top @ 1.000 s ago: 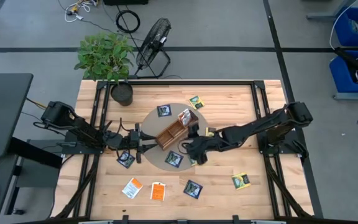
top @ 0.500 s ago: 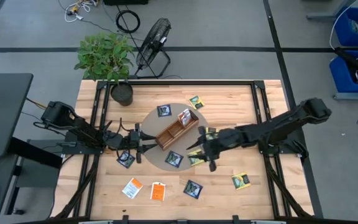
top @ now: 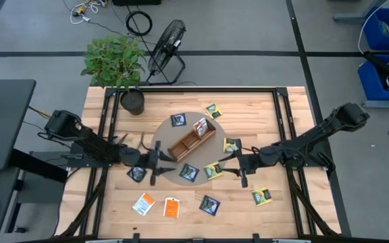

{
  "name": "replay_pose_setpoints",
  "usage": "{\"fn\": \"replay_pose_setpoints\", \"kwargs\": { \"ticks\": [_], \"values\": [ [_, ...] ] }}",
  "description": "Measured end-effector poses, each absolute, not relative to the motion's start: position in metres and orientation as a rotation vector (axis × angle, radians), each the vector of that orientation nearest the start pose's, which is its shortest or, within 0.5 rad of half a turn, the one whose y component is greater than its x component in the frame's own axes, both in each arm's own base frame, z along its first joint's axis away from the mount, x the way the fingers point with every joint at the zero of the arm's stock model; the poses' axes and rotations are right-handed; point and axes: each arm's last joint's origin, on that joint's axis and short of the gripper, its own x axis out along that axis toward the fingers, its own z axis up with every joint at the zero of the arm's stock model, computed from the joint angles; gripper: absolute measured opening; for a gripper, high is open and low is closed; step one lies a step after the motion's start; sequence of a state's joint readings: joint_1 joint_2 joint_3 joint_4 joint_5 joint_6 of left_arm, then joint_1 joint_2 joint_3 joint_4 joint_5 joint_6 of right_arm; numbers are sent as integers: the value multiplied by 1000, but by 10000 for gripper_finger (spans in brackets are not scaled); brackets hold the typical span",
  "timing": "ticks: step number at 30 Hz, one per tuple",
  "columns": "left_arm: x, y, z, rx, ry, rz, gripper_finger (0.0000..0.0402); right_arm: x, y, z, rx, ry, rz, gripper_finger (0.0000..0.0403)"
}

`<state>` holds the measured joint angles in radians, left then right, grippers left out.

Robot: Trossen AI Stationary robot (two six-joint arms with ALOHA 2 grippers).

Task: Pick & Place Tea
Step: Put the orange tea bag into the right section of the wooden organizer

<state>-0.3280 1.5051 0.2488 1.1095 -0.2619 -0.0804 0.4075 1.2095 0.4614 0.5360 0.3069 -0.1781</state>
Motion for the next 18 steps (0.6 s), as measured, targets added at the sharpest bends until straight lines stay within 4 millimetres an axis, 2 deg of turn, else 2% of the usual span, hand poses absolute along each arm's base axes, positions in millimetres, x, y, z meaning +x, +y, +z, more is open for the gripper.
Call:
{"fn": "replay_pose_setpoints", "kwargs": {
  "ticks": [4, 8, 18],
  "values": [
    [237, -87, 148, 48, 212, -117, 163, 218, 95, 203, -232, 204, 131, 155],
    [243, -99, 151, 18, 288, -140, 162, 211, 102, 196, -208, 226, 152, 155],
    [235, -118, 141, -301, 517, -218, 163, 199, 111, 185, -186, 261, 137, 155]
  ]
}}
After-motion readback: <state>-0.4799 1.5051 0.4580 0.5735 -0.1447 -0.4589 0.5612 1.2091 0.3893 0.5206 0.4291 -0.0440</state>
